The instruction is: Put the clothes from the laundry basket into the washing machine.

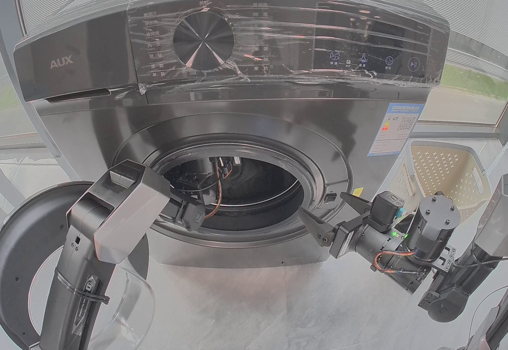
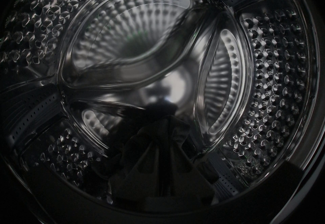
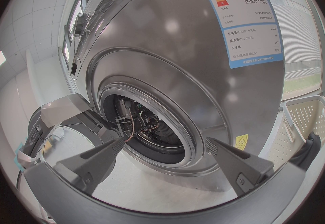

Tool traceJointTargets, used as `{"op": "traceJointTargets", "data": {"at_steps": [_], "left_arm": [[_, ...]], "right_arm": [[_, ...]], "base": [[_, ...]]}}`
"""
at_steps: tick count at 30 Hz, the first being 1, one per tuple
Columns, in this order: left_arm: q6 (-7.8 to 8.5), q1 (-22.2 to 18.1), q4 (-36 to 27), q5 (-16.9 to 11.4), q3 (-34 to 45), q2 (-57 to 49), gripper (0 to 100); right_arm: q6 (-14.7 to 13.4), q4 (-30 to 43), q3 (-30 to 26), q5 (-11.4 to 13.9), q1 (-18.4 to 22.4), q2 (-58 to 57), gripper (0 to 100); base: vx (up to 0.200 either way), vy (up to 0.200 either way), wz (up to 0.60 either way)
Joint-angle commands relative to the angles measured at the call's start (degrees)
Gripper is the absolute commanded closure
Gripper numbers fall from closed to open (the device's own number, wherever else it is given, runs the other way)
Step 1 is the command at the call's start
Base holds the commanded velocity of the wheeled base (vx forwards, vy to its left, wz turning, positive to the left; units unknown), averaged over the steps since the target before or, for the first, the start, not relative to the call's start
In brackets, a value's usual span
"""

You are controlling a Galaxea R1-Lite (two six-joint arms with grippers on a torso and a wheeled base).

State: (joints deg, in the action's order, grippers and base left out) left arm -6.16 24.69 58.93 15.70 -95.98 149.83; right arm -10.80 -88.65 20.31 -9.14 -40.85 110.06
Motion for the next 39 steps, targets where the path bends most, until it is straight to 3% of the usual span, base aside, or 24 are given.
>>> {"op": "traceJointTargets", "data": {"at_steps": [1, 2, 3, 8, 15, 19, 26, 30, 35, 36, 37, 39], "left_arm": [[-0.08, 0.2, 0.2, 0.0, 0.2, 0.4, 100], [-0.08, 0.3, 0.2, 0.0, 0.3, 0.4, 100], [-0.08, 0.4, 0.2, 0.0, 0.3, 0.4, 0], [-0.96, 0.6, 0.3, 0.0, 0.8, 0.2, 0], [-0.96, 1.2, 0.6, 0.0, 3.7, -0.5, 0], [-0.88, 3.7, 2.2, 0.0, 10.5, -3.3, 0], [-0.79, 10.9, 8.9, 0.0, 29.9, -10.1, 0], [-0.88, 12.8, 12.4, 0.0, 36.1, -12.4, 0], [-1.05, 16.4, 20.5, 0.1, 51.9, -21.1, 0], [-1.05, 16.4, 20.5, 0.1, 51.9, -21.1, 0], [-1.05, 17.0, 22.5, 0.1, 57.3, -24.9, 0], [-0.35, 16.9, 24.5, 0.1, 63.2, -28.9, 0]], "right_arm": [[0.0, 0.0, -0.1, 0.0, 0.1, 0.0, 0], [0.0, 0.0, -0.1, 0.0, 0.1, 0.0, 0], [0.0, 0.0, -0.1, 0.0, 0.1, 0.0, 0], [0.0, 0.0, -0.3, 0.0, 0.0, 0.0, 0], [0.0, 0.0, -0.4, 0.0, 0.0, 0.0, 0], [0.0, 0.0, -0.4, 0.0, 0.2, -0.1, 0], [0.0, 0.0, -0.6, 0.0, -0.1, -0.5, 0], [0.3, 0.0, -2.5, 0.0, -0.2, -1.2, 0], [0.7, 0.1, -5.7, 0.4, 0.7, -3.6, 0], [0.7, 0.1, -5.7, 0.4, 0.7, -3.6, 0], [0.8, 0.1, -7.4, 0.1, 0.2, -4.7, 0], [1.0, 0.1, -9.1, -0.4, 0.1, -5.0, 0]], "base": [[0.000, 0.000, 0.00], [0.000, 0.000, 0.00], [0.000, 0.000, 0.00], [0.000, 0.000, 0.00], [0.000, 0.000, 0.00], [0.000, 0.000, 0.00], [0.000, 0.000, 0.00], [0.000, 0.000, 0.00], [0.000, 0.000, 0.00], [0.000, 0.000, 0.00], [0.000, 0.000, 0.00], [0.000, 0.000, 0.00]]}}
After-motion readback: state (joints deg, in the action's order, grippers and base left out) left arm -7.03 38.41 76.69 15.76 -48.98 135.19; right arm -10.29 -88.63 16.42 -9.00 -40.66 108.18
